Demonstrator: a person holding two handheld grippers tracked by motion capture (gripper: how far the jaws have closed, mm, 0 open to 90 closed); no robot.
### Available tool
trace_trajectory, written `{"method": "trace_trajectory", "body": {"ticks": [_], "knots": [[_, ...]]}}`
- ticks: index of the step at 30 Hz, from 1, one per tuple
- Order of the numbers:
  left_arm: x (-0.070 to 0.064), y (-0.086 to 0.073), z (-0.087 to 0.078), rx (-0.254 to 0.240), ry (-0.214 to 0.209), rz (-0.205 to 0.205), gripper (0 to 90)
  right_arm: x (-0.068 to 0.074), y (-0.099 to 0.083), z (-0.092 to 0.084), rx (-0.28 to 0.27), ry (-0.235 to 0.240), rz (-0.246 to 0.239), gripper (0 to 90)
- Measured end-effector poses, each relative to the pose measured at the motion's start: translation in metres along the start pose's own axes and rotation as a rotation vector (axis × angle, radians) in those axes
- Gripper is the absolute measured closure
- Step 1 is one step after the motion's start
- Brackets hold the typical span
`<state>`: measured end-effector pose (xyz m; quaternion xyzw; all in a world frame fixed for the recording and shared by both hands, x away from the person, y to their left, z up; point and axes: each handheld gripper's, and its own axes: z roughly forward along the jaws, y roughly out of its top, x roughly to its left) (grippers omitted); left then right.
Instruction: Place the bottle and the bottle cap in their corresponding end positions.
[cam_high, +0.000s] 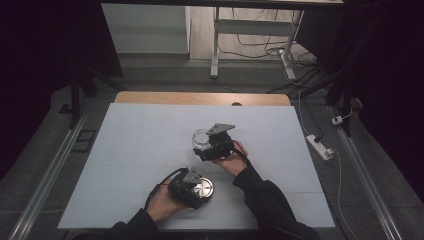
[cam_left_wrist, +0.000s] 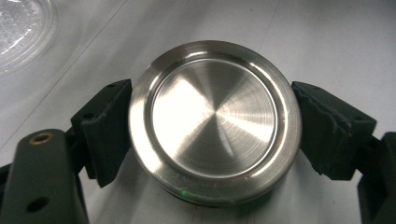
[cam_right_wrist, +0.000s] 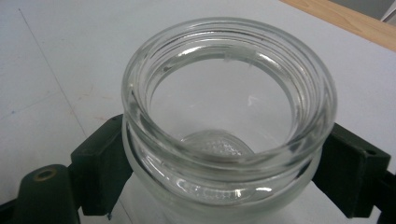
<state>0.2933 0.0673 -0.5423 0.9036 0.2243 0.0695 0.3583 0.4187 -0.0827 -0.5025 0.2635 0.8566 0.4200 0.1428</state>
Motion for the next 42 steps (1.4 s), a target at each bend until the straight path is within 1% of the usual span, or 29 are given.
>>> {"method": "trace_trajectory", "body": {"ticks": [3,5,8,10,13,15,19,22,24,25,28,32,34,37,38,40,42], "knots": [[0.000,0.000,0.000,-0.004,-0.008,-0.009,15.8,0.000,0.000,0.000,-0.002,0.005,0.009,14.3],[0.000,0.000,0.000,0.007,0.001,-0.011,14.7,-0.001,0.000,-0.001,-0.003,0.012,0.013,13.4],[0.001,0.000,-0.001,0.006,0.001,-0.029,12.4,-0.002,0.000,-0.002,-0.007,0.024,0.024,11.8],[0.002,-0.001,-0.002,-0.003,-0.001,-0.042,10.2,-0.002,0.000,-0.003,-0.006,0.029,0.022,10.4],[0.004,-0.002,-0.005,-0.020,-0.014,-0.054,7.7,-0.002,0.001,-0.005,-0.004,0.036,0.020,8.8],[0.004,-0.002,-0.007,-0.025,-0.014,-0.059,6.2,-0.002,0.001,-0.006,-0.003,0.038,0.018,8.4],[0.006,-0.003,-0.011,-0.032,-0.028,-0.073,3.3,-0.003,0.002,-0.011,-0.009,0.040,0.017,7.4],[0.006,-0.003,-0.015,-0.038,-0.027,-0.083,2.2,-0.003,0.002,-0.016,-0.019,0.043,0.023,7.0],[0.006,-0.003,-0.019,-0.048,-0.023,-0.090,2.0,-0.004,0.002,-0.019,-0.016,0.047,0.028,6.9],[0.007,-0.003,-0.021,-0.047,-0.023,-0.087,1.8,-0.004,0.002,-0.020,-0.016,0.049,0.029,6.5],[0.008,-0.004,-0.026,-0.063,-0.023,-0.099,1.4,-0.004,0.001,-0.023,-0.013,0.051,0.026,6.2],[0.011,-0.006,-0.031,-0.069,-0.018,-0.113,1.0,-0.002,0.000,-0.026,-0.003,0.061,0.027,4.6],[0.012,-0.007,-0.033,-0.075,-0.027,-0.120,0.7,-0.002,-0.001,-0.027,0.002,0.065,0.029,3.0],[0.014,-0.008,-0.035,-0.078,-0.040,-0.111,0.0,0.000,-0.004,-0.030,0.005,0.069,0.032,1.6],[0.014,-0.009,-0.036,-0.082,-0.044,-0.112,0.0,0.000,-0.006,-0.030,0.009,0.066,0.035,0.2],[0.015,-0.010,-0.037,-0.086,-0.059,-0.113,0.0,0.001,-0.008,-0.031,0.017,0.061,0.032,0.0],[0.016,-0.011,-0.038,-0.093,-0.073,-0.124,0.0,0.001,-0.011,-0.033,0.020,0.059,0.034,0.0]]}}
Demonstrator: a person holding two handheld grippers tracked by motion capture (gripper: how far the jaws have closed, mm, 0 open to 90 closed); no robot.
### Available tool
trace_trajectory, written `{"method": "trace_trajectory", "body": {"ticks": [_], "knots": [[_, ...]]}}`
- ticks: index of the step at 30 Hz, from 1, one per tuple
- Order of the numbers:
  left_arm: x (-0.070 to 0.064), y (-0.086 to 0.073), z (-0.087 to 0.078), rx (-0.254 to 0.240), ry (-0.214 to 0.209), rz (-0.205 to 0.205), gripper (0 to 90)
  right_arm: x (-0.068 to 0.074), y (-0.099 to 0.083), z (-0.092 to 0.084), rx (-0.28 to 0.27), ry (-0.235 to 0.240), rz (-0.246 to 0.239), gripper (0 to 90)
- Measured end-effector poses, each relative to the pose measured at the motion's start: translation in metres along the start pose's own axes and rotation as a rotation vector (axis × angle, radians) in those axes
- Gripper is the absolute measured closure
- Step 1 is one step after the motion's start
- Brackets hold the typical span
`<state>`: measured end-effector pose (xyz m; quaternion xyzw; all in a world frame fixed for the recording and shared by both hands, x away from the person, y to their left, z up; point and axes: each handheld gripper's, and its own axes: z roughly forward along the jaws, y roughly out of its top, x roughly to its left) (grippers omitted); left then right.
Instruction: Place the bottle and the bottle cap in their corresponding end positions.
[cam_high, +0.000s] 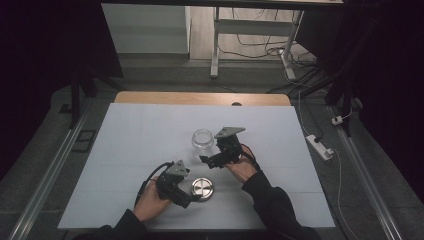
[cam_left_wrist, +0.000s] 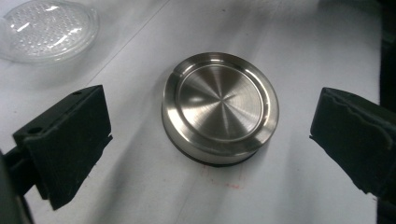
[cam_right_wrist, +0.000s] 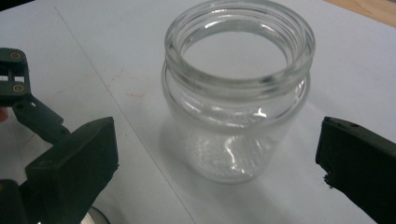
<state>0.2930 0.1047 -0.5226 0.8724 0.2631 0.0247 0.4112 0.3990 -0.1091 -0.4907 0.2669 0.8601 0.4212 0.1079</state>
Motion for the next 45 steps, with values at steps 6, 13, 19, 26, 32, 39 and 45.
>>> {"method": "trace_trajectory", "body": {"ticks": [6,13,19,26,32,39,45], "knots": [[0.002,-0.001,-0.008,-0.020,-0.001,-0.021,0.0,0.002,-0.003,-0.007,-0.007,0.030,0.027,0.0],[0.005,-0.003,-0.019,-0.042,0.012,-0.035,0.0,0.007,-0.007,-0.013,-0.017,0.026,0.019,0.0],[0.007,-0.006,-0.027,-0.052,0.009,-0.046,0.0,0.010,-0.010,-0.019,-0.018,0.028,0.023,0.0],[0.009,-0.011,-0.035,-0.062,0.021,-0.055,0.0,0.015,-0.012,-0.027,-0.033,0.024,0.014,0.0],[0.009,-0.014,-0.041,-0.050,0.033,-0.060,0.0,0.019,-0.014,-0.031,-0.025,0.030,0.008,0.0],[0.009,-0.019,-0.049,-0.046,0.052,-0.068,0.0,0.024,-0.018,-0.039,-0.022,0.038,0.001,0.0],[0.009,-0.024,-0.056,-0.048,0.069,-0.085,0.0,0.028,-0.023,-0.043,-0.007,0.042,-0.010,0.0]]}}
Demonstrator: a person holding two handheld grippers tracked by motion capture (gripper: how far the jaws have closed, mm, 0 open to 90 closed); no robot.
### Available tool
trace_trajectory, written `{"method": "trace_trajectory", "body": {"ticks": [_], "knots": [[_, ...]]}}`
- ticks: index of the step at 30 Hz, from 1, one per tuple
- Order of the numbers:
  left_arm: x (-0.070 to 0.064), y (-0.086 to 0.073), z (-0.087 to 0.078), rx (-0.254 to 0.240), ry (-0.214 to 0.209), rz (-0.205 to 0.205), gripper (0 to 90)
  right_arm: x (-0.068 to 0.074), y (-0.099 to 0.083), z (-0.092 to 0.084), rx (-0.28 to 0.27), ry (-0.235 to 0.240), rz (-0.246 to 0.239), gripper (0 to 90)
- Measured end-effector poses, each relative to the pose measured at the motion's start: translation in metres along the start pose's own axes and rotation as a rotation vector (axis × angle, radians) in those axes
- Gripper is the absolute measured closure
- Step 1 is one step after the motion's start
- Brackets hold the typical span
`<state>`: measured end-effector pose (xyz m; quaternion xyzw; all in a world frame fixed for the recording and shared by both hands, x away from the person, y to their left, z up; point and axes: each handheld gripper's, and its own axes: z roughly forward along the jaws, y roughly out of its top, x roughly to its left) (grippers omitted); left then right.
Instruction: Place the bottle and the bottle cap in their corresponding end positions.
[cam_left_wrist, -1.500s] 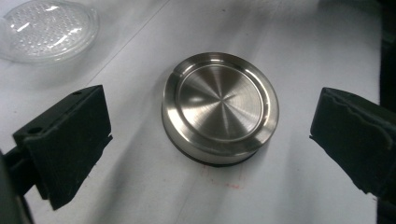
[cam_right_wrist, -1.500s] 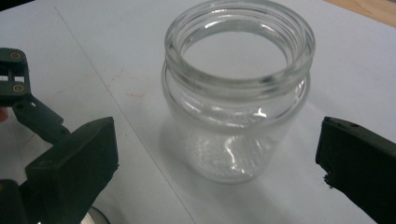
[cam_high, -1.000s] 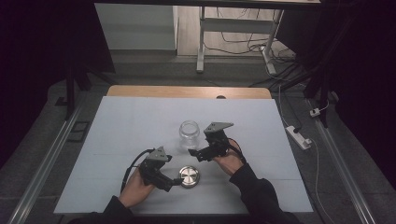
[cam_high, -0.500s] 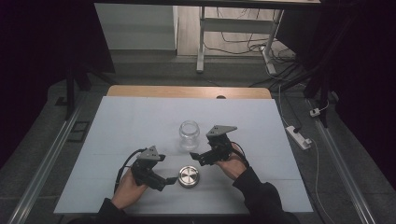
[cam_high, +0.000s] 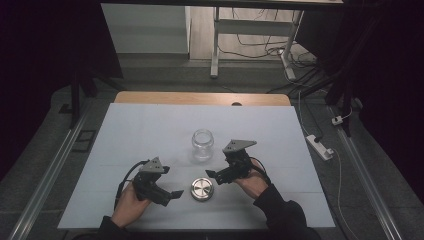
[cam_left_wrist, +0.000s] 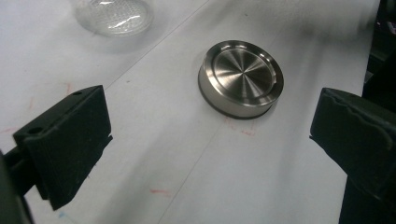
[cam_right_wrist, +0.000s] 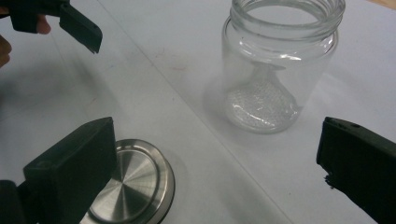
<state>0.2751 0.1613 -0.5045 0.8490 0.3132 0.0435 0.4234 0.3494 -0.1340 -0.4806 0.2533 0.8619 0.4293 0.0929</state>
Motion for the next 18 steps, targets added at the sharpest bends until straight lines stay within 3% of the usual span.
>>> {"method": "trace_trajectory", "body": {"ticks": [13,18], "knots": [[0.001,-0.012,-0.020,-0.010,0.032,-0.030,0.0,0.007,-0.009,-0.014,-0.002,0.003,-0.001,0.0],[0.002,-0.019,-0.028,-0.017,0.046,-0.045,0.0,0.008,-0.013,-0.021,-0.007,0.016,0.019,0.0]]}}
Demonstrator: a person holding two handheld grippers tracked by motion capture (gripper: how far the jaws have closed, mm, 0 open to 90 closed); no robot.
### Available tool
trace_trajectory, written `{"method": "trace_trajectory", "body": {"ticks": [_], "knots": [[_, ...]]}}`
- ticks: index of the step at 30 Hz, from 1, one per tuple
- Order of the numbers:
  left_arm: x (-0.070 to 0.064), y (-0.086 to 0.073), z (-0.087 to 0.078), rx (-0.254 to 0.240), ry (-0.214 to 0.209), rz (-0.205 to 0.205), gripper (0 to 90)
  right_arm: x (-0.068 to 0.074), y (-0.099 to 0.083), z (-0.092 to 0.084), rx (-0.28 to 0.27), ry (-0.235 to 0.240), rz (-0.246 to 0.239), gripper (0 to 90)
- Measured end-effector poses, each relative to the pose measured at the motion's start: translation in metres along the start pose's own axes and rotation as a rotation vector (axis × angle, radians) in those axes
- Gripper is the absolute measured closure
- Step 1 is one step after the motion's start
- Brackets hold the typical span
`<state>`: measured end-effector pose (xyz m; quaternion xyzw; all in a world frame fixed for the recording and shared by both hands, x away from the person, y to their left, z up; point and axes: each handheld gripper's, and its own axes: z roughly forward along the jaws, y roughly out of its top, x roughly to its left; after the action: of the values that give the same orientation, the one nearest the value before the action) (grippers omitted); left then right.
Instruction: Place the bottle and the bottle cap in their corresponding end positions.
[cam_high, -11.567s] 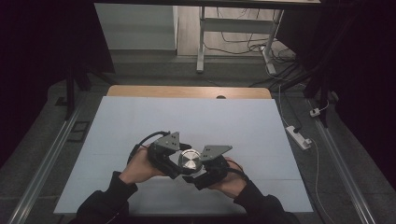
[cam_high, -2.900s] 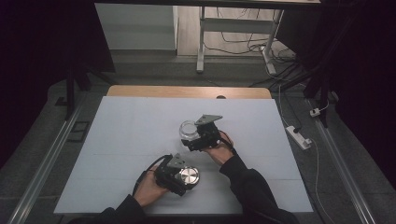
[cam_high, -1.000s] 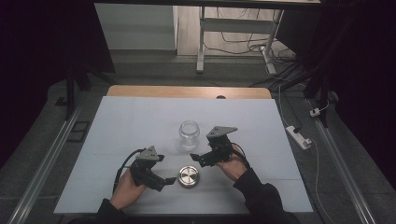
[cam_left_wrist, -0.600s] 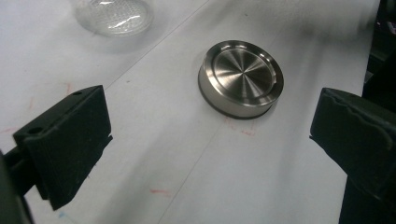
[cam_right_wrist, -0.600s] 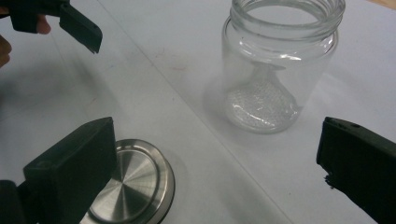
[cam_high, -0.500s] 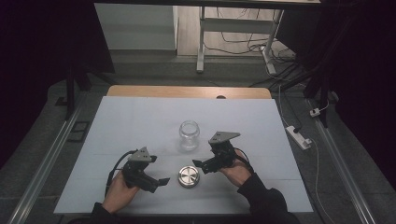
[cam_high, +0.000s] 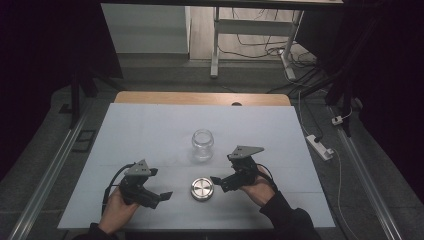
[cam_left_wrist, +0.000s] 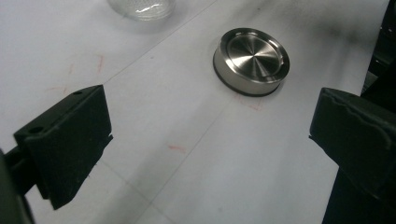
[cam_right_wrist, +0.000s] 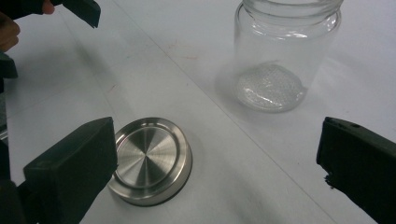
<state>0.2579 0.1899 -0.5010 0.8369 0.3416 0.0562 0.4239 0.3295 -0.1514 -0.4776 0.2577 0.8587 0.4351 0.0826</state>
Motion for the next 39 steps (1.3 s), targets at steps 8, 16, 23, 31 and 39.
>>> {"method": "trace_trajectory", "body": {"ticks": [8,16,23,31,39], "knots": [[0.002,-0.009,-0.012,-0.019,0.018,-0.031,0.1,0.000,-0.008,-0.012,-0.005,-0.018,0.001,0.0],[0.003,-0.018,-0.023,-0.038,0.042,-0.044,0.0,-0.002,-0.017,-0.028,-0.016,-0.049,0.002,0.0],[0.005,-0.027,-0.034,-0.052,0.065,-0.072,0.0,-0.005,-0.027,-0.043,-0.025,-0.076,0.017,0.0],[0.007,-0.040,-0.048,-0.071,0.098,-0.105,0.0,-0.009,-0.042,-0.060,-0.027,-0.113,0.046,0.0],[0.009,-0.053,-0.060,-0.083,0.123,-0.136,0.4,-0.012,-0.058,-0.077,-0.029,-0.164,0.069,0.0]]}}
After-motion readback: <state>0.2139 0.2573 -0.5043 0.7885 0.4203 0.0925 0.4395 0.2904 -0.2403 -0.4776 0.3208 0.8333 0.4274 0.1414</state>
